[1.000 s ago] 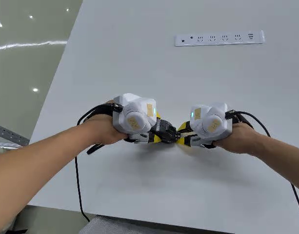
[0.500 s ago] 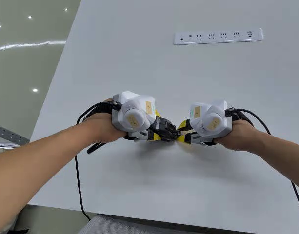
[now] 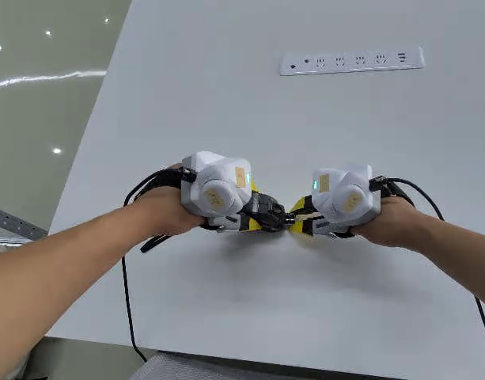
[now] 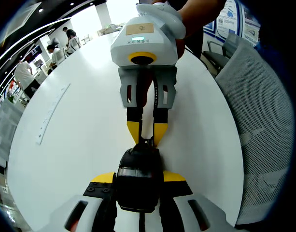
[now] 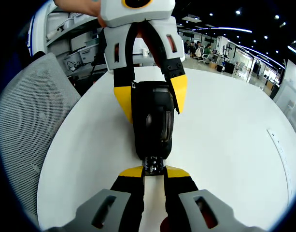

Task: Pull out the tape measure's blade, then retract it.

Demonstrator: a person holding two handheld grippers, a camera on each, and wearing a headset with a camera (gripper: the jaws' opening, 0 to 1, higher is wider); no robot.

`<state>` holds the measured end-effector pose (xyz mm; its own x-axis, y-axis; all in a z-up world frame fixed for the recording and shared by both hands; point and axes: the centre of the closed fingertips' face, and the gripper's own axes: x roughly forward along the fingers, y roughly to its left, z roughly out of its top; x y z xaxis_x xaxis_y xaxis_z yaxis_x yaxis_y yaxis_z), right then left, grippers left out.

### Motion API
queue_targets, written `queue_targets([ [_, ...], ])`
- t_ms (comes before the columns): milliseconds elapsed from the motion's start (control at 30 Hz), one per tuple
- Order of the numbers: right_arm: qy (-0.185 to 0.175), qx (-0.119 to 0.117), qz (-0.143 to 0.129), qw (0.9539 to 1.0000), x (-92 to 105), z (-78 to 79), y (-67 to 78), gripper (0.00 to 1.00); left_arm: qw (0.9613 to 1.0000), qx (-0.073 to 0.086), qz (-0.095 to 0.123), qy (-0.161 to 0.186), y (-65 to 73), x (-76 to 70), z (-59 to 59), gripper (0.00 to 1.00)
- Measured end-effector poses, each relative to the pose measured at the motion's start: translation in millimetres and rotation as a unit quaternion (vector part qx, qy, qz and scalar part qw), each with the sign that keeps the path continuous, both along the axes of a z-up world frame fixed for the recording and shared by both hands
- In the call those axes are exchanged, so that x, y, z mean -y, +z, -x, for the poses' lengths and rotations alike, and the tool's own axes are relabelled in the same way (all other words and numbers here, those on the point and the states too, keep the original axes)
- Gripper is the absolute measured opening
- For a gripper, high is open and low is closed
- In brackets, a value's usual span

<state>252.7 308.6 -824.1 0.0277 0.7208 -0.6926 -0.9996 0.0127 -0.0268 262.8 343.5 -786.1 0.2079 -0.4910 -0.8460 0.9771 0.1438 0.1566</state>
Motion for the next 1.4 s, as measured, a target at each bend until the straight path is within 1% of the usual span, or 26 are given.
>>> queue_targets([
  [633, 0.000, -0.006, 0.007, 1.0000, 24.2, -0.1, 0.0, 0.11, 1.0000, -0.001, -0.003, -0.001, 2.6, 3.0, 2.6, 0.30],
  [800, -0.005, -0.015, 0.003, 0.9999, 32.8, 0.5, 0.9, 0.11, 1.0000, 0.000, -0.006, -0.003, 2.8, 3.0, 3.0, 0.30],
  [1067, -0.009, -0.016, 0.003, 0.9998, 45.1, 0.6, 1.1, 0.11, 1.0000, 0.000, -0.008, -0.005, 2.7, 3.0, 3.3, 0.30],
  [1400, -0.013, -0.019, 0.005, 0.9997, 56.2, 3.3, 6.9, 0.10, 0.9999, -0.002, -0.009, -0.006, 2.4, 2.8, 3.0, 0.29],
])
